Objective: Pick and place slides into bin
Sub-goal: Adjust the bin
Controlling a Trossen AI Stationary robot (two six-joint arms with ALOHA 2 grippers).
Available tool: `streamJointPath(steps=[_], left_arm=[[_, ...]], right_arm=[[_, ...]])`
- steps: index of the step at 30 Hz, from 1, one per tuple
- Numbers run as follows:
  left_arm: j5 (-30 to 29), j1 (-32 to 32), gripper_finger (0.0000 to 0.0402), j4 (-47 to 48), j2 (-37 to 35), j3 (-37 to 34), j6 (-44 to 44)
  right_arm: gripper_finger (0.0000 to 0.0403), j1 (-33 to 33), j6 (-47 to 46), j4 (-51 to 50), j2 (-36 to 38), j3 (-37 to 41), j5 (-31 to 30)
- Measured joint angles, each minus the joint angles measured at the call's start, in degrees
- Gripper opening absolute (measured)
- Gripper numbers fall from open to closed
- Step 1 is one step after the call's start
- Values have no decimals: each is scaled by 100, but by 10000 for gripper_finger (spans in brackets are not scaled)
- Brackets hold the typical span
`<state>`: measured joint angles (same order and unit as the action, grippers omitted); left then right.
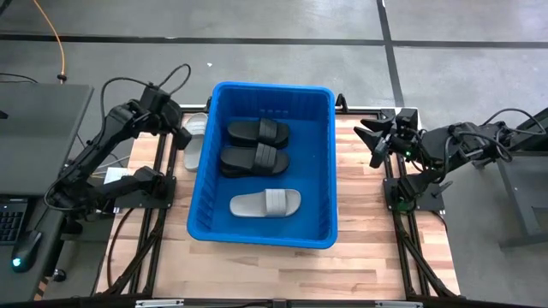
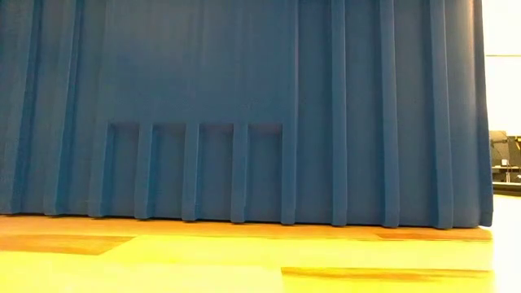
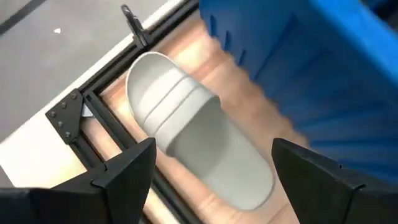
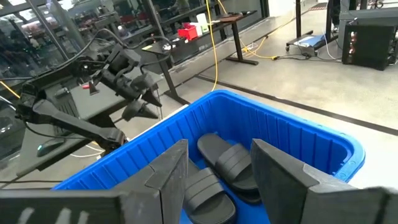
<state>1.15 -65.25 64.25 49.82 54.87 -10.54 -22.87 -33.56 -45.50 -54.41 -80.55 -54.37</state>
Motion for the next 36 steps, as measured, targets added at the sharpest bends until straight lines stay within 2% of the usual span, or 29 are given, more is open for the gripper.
streamJointPath(steps=[5,10,15,21,24,30,36], left_arm=[[-102,0,308,33,3,-260,-808],[-88,2,308,85,22,-421,-942],[-177,2,308,-19,33,-537,-1512],[-290,2,308,-228,35,-822,-1616],[-169,2,308,-287,38,-973,-1816],[100,2,308,-513,96,-988,-1895],[102,2,308,-533,327,-986,-1824]], right_arm=[[165,0,-4,1,0,0,-4],[165,0,-98,-5,0,-1,-4],[165,0,-114,-17,-2,-1,-4],[165,0,-114,-20,-2,0,-4],[165,0,-114,-20,-1,0,-4],[165,2,-114,-63,-2,0,-15],[165,2,-118,-62,-2,0,-169]])
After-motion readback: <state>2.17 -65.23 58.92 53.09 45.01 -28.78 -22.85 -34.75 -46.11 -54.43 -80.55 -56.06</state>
